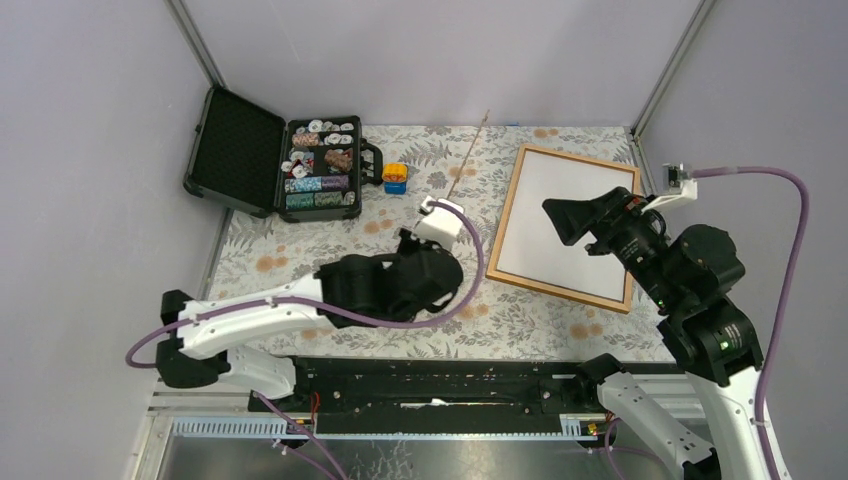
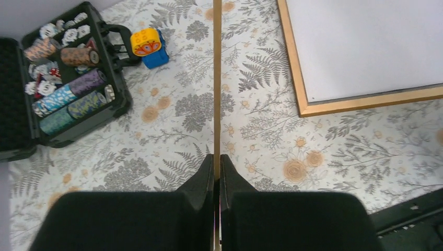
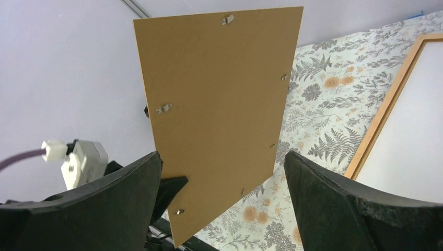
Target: Put the photo into the frame
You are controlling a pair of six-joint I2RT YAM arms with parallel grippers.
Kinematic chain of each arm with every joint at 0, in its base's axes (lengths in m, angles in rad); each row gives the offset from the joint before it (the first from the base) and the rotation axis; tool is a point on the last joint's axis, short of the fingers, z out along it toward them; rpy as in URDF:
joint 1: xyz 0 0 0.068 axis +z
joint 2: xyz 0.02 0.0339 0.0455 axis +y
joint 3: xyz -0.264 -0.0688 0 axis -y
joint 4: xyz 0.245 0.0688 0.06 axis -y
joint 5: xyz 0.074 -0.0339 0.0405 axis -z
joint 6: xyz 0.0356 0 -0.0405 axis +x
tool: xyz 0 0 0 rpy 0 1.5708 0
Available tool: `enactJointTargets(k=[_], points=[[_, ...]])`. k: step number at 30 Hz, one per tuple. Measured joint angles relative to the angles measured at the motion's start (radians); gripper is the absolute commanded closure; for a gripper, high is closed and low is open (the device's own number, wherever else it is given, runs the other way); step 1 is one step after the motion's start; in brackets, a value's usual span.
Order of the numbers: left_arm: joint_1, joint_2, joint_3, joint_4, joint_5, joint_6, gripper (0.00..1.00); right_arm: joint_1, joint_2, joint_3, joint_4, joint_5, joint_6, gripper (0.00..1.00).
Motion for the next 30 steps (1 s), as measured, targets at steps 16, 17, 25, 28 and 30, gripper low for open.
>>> enactJointTargets(k=[16, 17, 25, 28, 30], points=[[0.233, -0.225, -0.067, 0.064, 0.32, -0.032, 1.0, 0.0, 0.016, -0.257, 0.001, 0.061, -0.024, 0.15], [0.248, -0.229, -0.06, 0.053, 0.334, -0.041, 1.0, 0.0, 0.043, -0.283, -0.001, 0.064, -0.024, 0.17], [0.305, -0.244, -0.026, -0.014, 0.381, -0.109, 1.0, 0.0, 0.433, -0.314, 0.021, 0.113, -0.013, 0.31], [0.338, -0.262, -0.026, -0.039, 0.396, -0.138, 1.0, 0.0, 0.58, -0.29, 0.02, 0.138, 0.025, 0.31], [0.356, -0.266, -0.025, -0.048, 0.405, -0.155, 1.0, 0.0, 0.662, -0.264, 0.021, 0.154, 0.056, 0.34]])
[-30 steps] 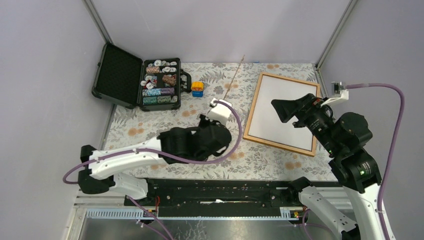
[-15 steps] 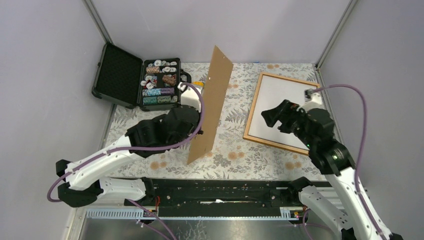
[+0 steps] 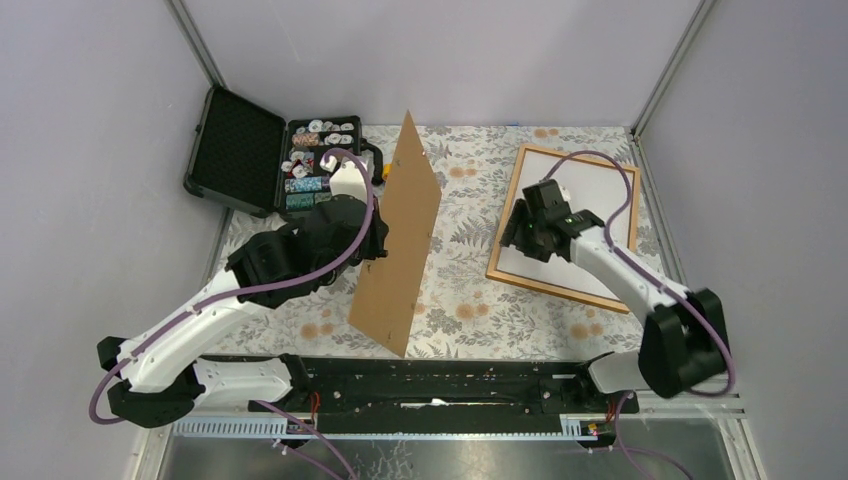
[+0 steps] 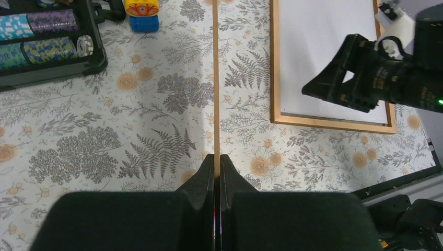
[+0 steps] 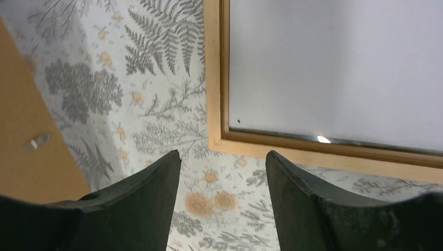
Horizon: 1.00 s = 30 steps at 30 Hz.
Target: Put the photo into the frame
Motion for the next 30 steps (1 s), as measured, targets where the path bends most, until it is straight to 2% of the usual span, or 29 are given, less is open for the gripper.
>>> enactJointTargets(k=[8, 14, 21, 30], points=[[0.033, 0.0, -0.013, -0.026, 0.048, -0.037, 1.0, 0.033, 0.246, 0.139, -0.003, 0.113, 0.097, 0.54], [0.046, 0.0, -0.047, -0.031, 0.078, -0.051, 1.0, 0.103, 0.408, 0.25, -0.023, 0.224, 0.148, 0.55], [0.047, -0.007, -0.101, -0.023, 0.096, -0.054, 1.0, 0.136, 0.515, 0.274, -0.031, 0.282, 0.171, 0.56], [0.048, -0.039, -0.129, -0.03, 0.095, -0.084, 1.0, 0.151, 0.563, 0.29, -0.036, 0.315, 0.182, 0.79]])
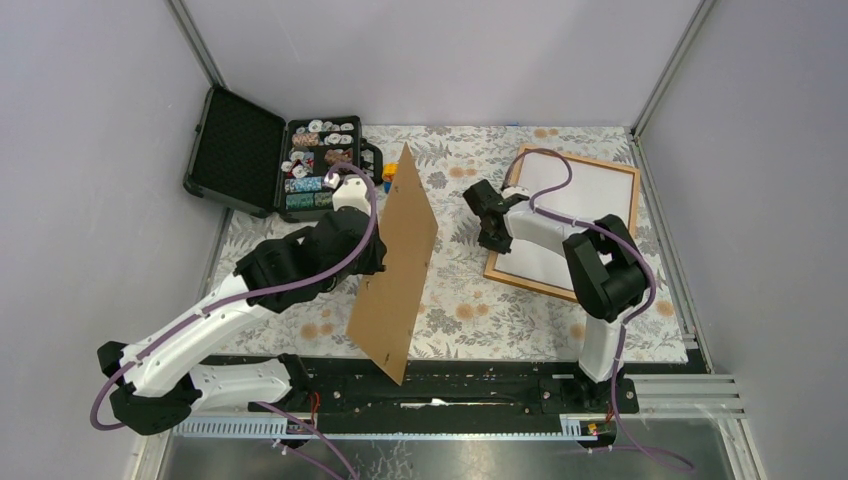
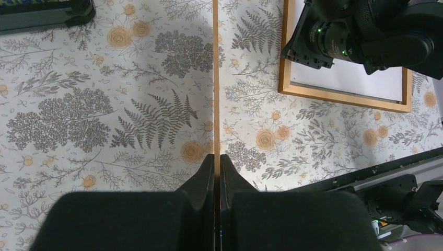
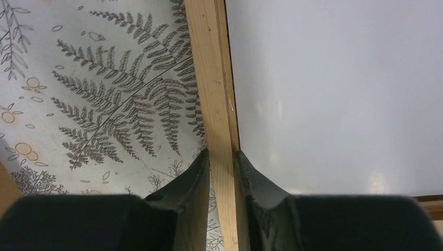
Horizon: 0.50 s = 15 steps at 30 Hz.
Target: Put the photo into the frame
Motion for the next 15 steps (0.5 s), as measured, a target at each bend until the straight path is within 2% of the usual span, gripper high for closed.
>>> enactJointTargets(k=[6, 11, 15], points=[[0.004, 0.0, -0.013, -0.008, -0.003, -0.026, 1.0, 0.06, 0.001, -0.001, 0.014, 0.019, -0.01, 0.99], [0.014, 0.0, -0.015, -0.015, -0.009, -0.047, 1.0, 0.12, -0.019, -0.043, 0.055, 0.048, -0.035, 1.0], [0.03, -0.001, -0.015, -0.016, -0.013, -0.065, 1.0, 0.142, -0.074, -0.119, 0.12, -0.005, -0.075, 1.0]])
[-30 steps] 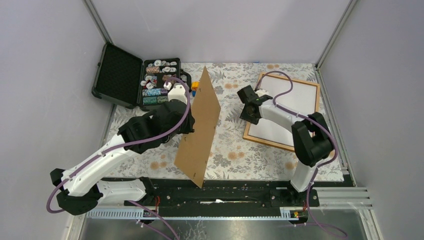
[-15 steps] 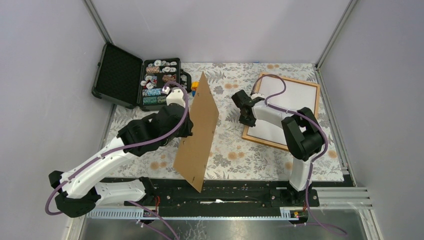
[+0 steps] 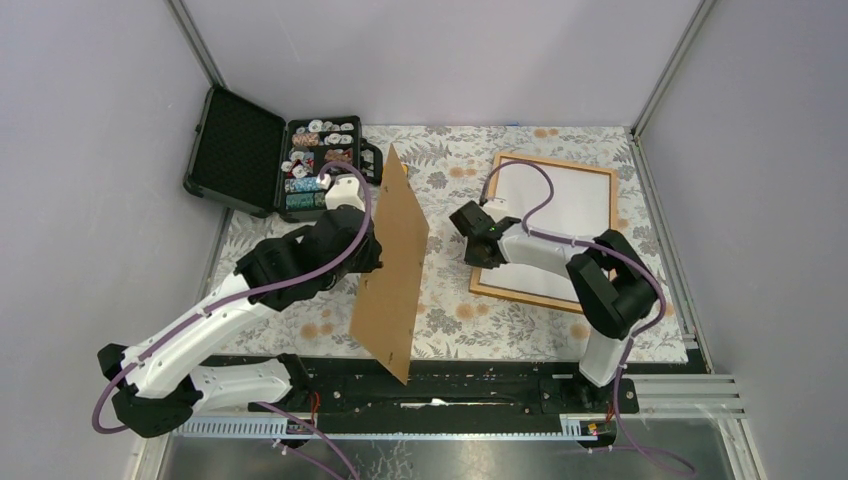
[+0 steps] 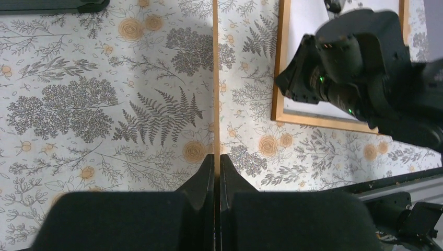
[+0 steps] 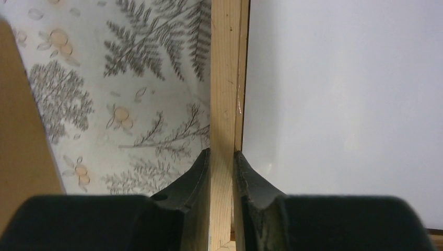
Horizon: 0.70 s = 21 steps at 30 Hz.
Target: Put the photo into the frame
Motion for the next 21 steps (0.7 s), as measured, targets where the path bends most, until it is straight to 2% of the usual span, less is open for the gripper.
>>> enactJointTargets(k=[2, 3, 5, 7, 11, 14, 21], points=[[0.009, -0.003, -0.002, 0.0, -0.003, -0.01, 1.0, 0.004, -0.039, -0.056, 0.055, -0.049, -0.023, 0.97], [0.014, -0.006, -0.006, 0.0, -0.006, -0.016, 1.0, 0.004, -0.058, -0.083, 0.081, -0.078, -0.034, 0.9], [0.024, -0.017, -0.013, -0.003, -0.008, -0.029, 1.0, 0.004, -0.086, -0.121, 0.12, -0.133, -0.056, 0.67], [0.03, -0.028, -0.014, -0.011, -0.01, -0.041, 1.0, 0.004, -0.099, -0.135, 0.137, -0.187, -0.074, 0.49], [0.038, -0.042, -0.008, -0.027, -0.009, -0.065, 1.0, 0.014, -0.125, -0.115, 0.113, -0.278, -0.12, 0.3], [0.039, -0.042, 0.015, -0.039, -0.008, -0.076, 1.0, 0.02, -0.214, -0.072, 0.051, -0.268, -0.163, 0.23], [0.04, -0.045, 0.077, -0.012, -0.004, -0.1, 1.0, -0.03, -0.604, -0.033, -0.035, -0.117, -0.238, 0.19]])
